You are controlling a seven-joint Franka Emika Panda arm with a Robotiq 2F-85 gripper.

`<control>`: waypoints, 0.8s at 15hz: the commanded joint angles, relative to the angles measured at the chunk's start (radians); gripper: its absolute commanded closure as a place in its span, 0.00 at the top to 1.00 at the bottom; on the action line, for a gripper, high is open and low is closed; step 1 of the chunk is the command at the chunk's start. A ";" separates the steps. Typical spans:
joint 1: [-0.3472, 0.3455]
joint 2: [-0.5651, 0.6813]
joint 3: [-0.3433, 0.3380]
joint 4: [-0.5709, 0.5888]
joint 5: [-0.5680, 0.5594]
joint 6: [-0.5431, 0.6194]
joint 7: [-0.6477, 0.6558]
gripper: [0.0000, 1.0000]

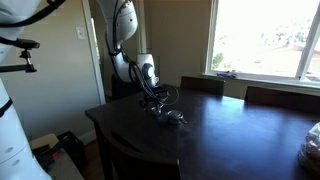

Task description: Stack the cups

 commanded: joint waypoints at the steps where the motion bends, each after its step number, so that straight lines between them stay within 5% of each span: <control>1: 0.015 0.003 -0.001 0.017 0.009 -0.024 -0.022 0.71; 12: 0.045 0.073 -0.022 0.080 -0.027 -0.001 -0.064 0.73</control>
